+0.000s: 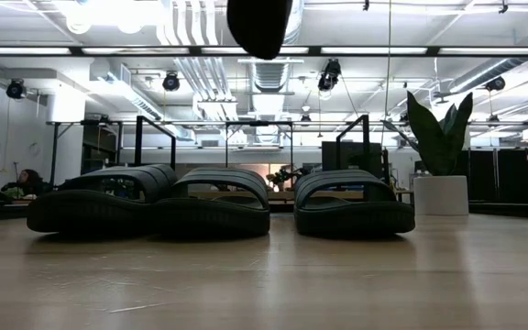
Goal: Pick and place slides into the shelf
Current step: Put the black slide on the shelf
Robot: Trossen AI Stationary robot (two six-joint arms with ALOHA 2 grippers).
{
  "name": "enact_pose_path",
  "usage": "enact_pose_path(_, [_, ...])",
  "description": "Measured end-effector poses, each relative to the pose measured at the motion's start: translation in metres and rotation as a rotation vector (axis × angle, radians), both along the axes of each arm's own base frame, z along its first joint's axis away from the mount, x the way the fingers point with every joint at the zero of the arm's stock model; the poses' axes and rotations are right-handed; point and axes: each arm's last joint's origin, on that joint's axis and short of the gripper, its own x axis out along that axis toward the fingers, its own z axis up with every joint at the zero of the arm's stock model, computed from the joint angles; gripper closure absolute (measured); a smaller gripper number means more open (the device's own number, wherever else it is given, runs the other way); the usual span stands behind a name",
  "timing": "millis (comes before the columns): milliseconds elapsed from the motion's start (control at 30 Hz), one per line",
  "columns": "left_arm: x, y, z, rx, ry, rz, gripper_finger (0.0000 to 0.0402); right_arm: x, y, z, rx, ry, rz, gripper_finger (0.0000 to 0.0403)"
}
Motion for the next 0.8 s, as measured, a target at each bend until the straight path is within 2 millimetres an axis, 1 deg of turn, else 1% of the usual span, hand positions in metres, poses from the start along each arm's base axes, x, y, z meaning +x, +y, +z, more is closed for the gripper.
enact_pose_path(233, [0.014,-0.001,0.005,0.058,0.016,-0.027,0.0361,0.0,0.0,-0.002,-0.169,0.039,0.048,0.0184])
enact_pose_path(367, [0.024,-0.003,0.006,0.089,0.018,-0.052,0.0362,0.0,0.0,-0.002,-0.169,0.043,0.05,0.0184])
enact_pose_path(500, [0.032,-0.004,0.008,0.099,0.019,-0.06,0.0362,0.001,0.0,-0.009,-0.171,0.102,0.056,0.0184])
enact_pose_path(600, [0.037,-0.005,0.01,0.122,0.025,-0.067,0.0362,0.002,0.0,-0.015,-0.166,0.158,0.06,0.0184])
enact_pose_path(733, [0.042,-0.006,0.011,0.143,0.03,-0.075,0.0362,0.003,0.0,-0.019,-0.171,0.191,0.057,0.0184])
enact_pose_path(800, [0.043,-0.006,0.013,0.144,0.026,-0.076,0.0362,0.005,-0.001,-0.02,-0.192,0.195,0.028,0.0184])
